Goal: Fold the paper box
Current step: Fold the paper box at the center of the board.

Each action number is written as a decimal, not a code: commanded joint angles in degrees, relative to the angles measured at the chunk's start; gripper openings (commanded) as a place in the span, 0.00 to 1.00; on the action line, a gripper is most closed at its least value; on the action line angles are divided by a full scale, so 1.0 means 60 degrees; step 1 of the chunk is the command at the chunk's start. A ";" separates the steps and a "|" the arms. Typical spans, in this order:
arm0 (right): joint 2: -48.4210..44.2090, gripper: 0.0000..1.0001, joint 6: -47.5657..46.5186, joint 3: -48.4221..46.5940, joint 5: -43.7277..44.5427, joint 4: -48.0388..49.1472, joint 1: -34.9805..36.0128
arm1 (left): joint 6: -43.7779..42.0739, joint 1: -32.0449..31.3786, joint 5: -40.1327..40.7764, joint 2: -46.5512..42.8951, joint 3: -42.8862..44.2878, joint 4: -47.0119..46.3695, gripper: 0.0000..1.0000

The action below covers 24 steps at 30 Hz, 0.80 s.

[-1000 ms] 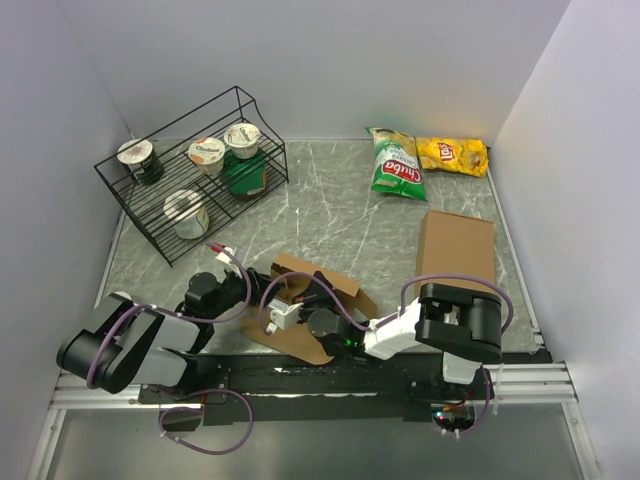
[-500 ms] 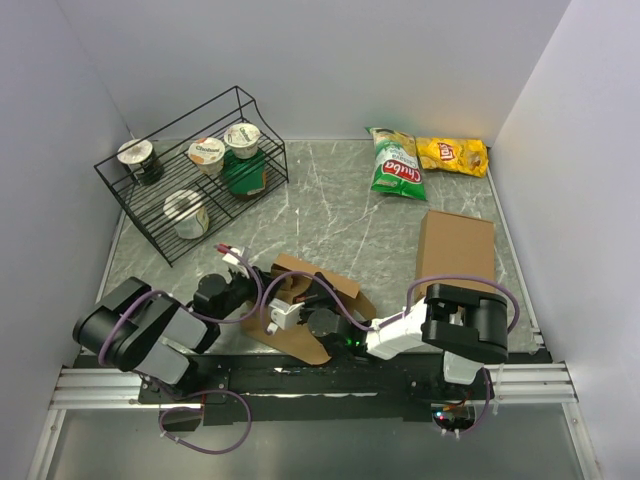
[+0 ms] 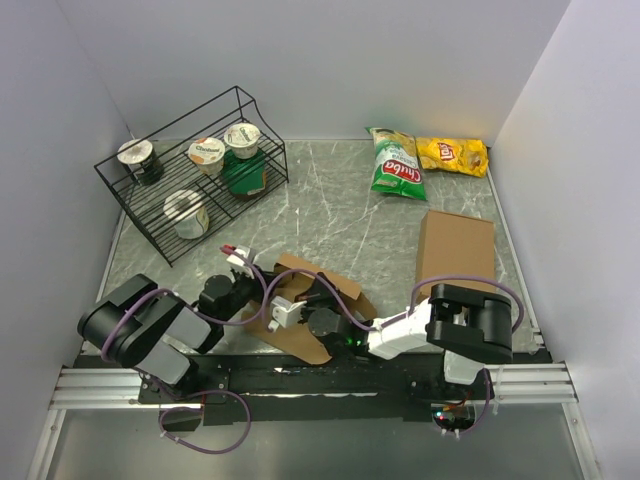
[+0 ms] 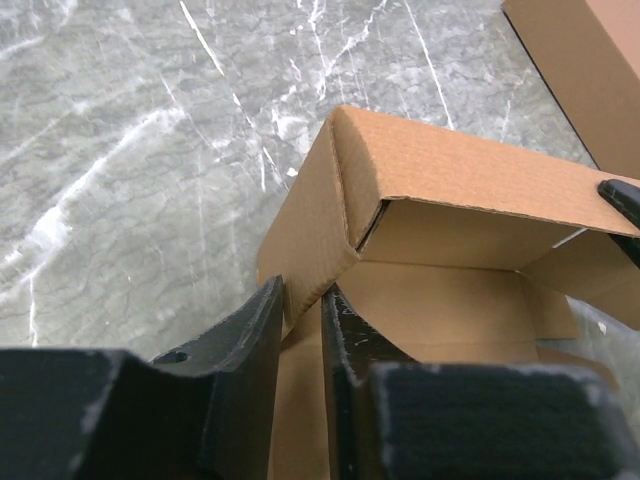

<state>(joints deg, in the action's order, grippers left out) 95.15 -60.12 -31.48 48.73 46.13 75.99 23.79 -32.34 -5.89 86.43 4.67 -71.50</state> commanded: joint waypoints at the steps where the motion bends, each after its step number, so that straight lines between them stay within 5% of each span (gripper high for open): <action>1: -0.0375 0.01 0.0673 0.0032 -0.0066 -0.0057 0.0109 | -0.0288 -0.0294 0.0672 0.0067 0.0350 -0.0666 0.24; 5: -0.0944 0.26 0.1257 -0.0011 0.0154 -0.0260 0.0124 | -0.0552 -0.0644 0.0952 0.0038 0.0452 -0.0359 0.18; 15: -0.2703 0.70 0.3089 -0.0128 0.0462 -0.2208 0.0065 | -0.1108 -0.1158 0.1654 0.0053 0.0774 0.0095 0.10; 24: -0.5105 0.82 0.5857 0.0033 0.0595 -0.4887 0.0051 | -0.1021 -0.1290 0.2563 -0.0181 0.0834 0.0682 0.10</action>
<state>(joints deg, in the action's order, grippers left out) 71.16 -35.86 -31.46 50.78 24.71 76.09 18.06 -39.48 5.32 86.52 8.69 -67.29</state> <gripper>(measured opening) 0.813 0.143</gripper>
